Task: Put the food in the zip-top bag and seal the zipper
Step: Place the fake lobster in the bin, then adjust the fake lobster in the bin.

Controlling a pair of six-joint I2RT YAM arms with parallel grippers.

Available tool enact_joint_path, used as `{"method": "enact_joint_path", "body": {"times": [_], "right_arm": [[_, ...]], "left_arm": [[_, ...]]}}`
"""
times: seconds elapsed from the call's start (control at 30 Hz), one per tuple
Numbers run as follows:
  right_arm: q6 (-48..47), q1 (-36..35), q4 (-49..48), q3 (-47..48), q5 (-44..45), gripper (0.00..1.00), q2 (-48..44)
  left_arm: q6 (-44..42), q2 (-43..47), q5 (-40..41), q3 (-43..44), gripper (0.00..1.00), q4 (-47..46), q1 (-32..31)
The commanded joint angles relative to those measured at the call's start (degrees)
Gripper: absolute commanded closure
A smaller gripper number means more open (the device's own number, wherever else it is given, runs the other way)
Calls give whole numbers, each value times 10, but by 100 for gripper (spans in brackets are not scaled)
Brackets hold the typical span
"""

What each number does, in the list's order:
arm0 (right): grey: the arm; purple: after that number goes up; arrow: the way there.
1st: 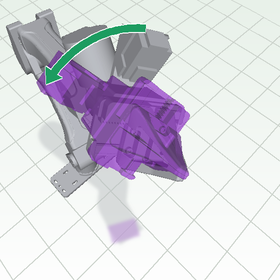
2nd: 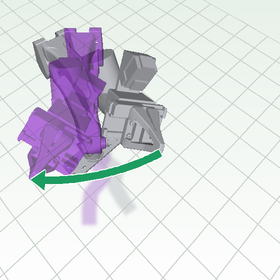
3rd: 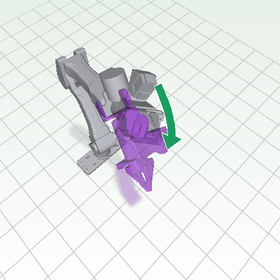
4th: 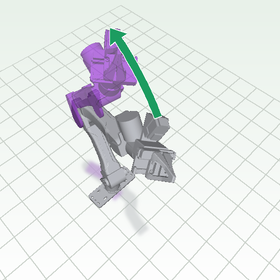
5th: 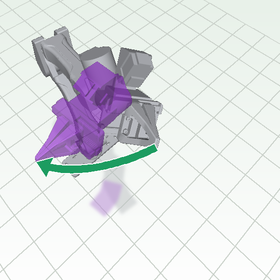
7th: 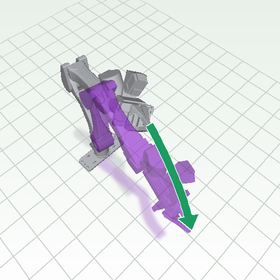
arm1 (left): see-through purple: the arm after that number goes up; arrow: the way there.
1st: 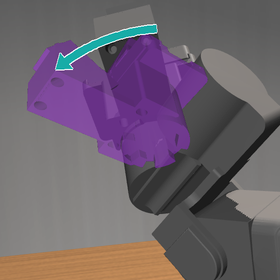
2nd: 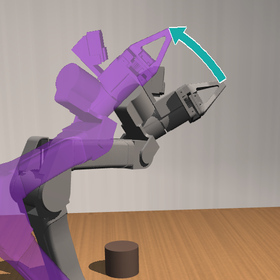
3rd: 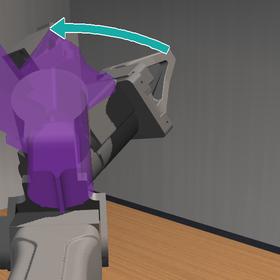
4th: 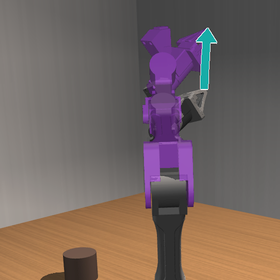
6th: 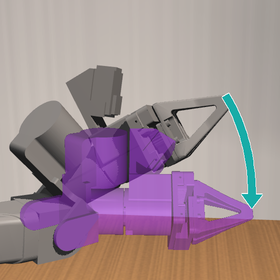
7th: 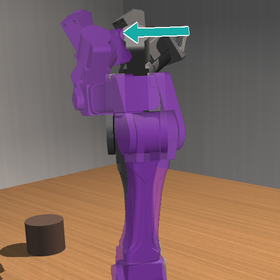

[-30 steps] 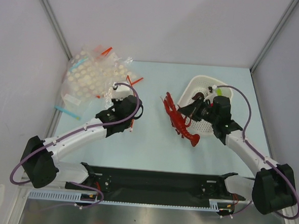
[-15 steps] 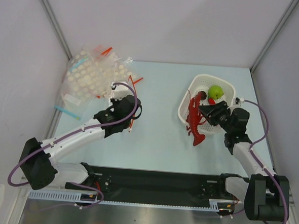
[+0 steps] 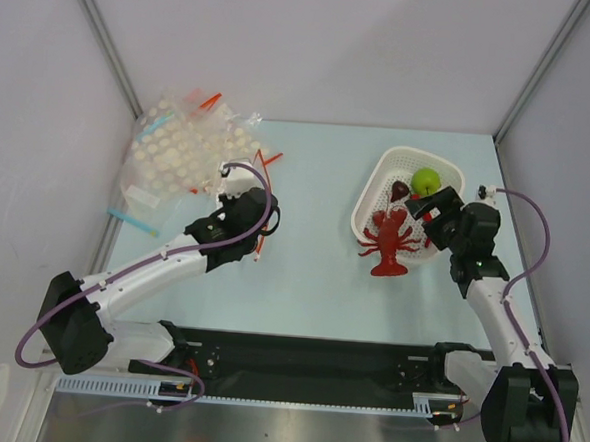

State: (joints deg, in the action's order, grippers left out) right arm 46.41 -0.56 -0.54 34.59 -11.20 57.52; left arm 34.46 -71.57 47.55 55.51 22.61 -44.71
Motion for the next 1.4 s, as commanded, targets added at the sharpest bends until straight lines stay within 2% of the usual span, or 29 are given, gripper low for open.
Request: {"method": "enact_joint_path", "body": {"times": [0.0,0.13,0.4,0.57,0.77,0.93,1.2,1.37], "right_arm": [[-37,0,45,36,36,9,4],[-34,0,58,48,67,0,15],[-47,17,62,75,21,0,73],[-96,7,104,105,49,0,85],[-192,-108,164,173,195,0,74],[-246,-160,199,226,236,2,105],[-287,-242,321,314,309,2,217],[-306,-278,381,347,321,2,272]], "left_arm": [[-1,11,-4,4,100,-10,1],[-2,10,-6,5,100,-10,1],[-4,6,-11,5,100,-12,1],[-9,3,-11,6,100,-13,1],[-11,-1,-14,7,100,-13,1],[-15,-3,-16,8,100,-13,1],[-17,1,-20,10,100,-12,1],[-18,3,-22,10,100,-12,1]]}}
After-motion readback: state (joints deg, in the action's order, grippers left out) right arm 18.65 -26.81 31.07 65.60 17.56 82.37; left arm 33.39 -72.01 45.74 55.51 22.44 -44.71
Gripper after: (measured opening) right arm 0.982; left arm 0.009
